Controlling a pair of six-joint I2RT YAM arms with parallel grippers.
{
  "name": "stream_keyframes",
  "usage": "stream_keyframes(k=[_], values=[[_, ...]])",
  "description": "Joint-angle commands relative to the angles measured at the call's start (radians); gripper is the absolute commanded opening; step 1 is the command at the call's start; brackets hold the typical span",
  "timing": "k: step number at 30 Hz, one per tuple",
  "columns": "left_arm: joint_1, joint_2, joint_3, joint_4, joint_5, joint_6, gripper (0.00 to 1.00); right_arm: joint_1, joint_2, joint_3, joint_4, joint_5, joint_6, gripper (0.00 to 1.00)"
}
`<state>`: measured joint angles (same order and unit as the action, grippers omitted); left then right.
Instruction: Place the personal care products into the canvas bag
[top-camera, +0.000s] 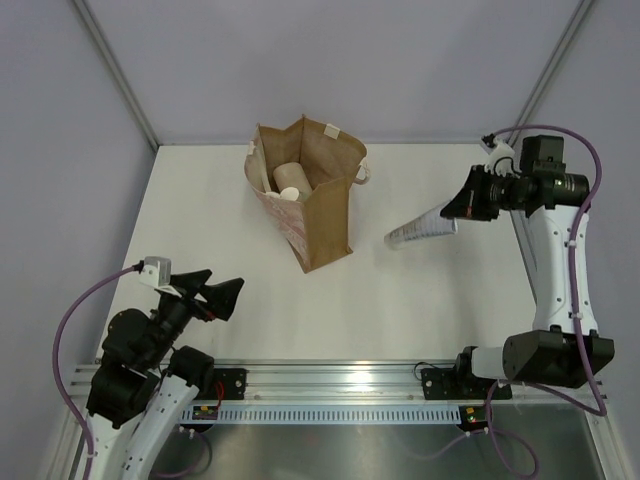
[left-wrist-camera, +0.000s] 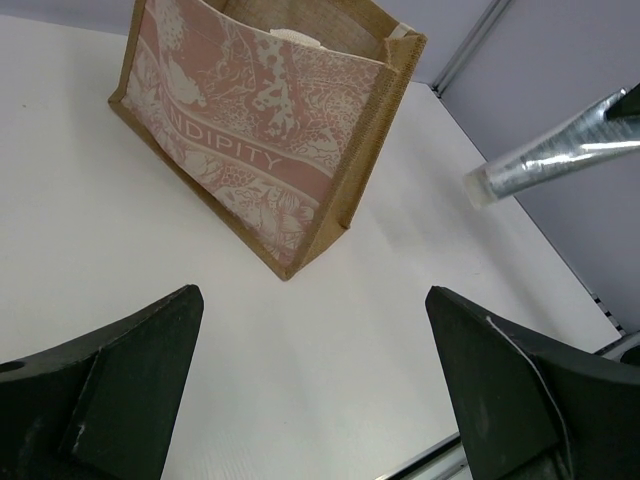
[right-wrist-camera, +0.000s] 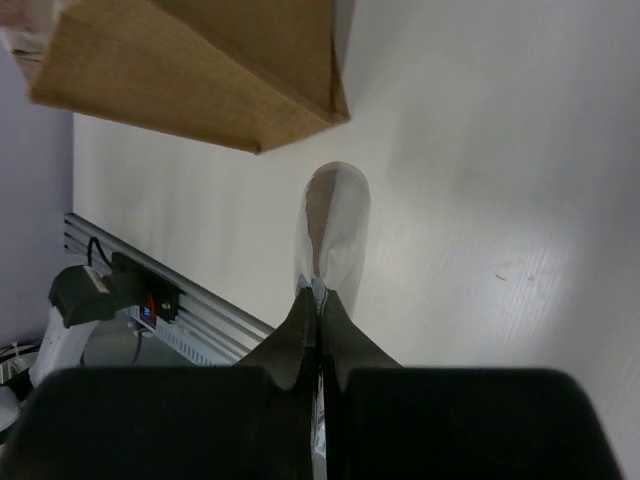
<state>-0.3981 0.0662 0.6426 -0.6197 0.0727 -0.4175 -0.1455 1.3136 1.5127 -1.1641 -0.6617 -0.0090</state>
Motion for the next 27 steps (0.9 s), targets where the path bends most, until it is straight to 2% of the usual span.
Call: stream_keyframes(k=[1, 8, 12, 15, 21, 27], values=[[0.002, 0.004, 0.049, 0.009, 0.039, 0.003, 0.99, 0.018, 0.073, 0.217, 0.053, -0.222, 0.03, 0.0], [0.001, 0.032, 0.069, 0.015, 0.05, 0.006, 0.99, 0.167, 0.283, 0.598, 0.205, -0.256, 0.145, 0.0], [0.001, 0.064, 0.081, 0.025, 0.052, 0.009, 0.99, 0.256, 0.455, 0.85, 0.245, -0.214, 0.142, 0.0], [0.002, 0.083, 0.088, 0.032, 0.045, 0.008, 0.99, 0.331, 0.545, 0.953, 0.326, -0.182, 0.162, 0.0], [0.002, 0.118, 0.081, 0.064, 0.041, 0.008, 0.99, 0.491, 0.751, 1.08, 0.49, -0.079, 0.204, 0.0], [0.002, 0.126, 0.071, 0.057, 0.038, 0.003, 0.99, 0.583, 0.892, 1.055, 0.658, 0.016, 0.202, 0.0]])
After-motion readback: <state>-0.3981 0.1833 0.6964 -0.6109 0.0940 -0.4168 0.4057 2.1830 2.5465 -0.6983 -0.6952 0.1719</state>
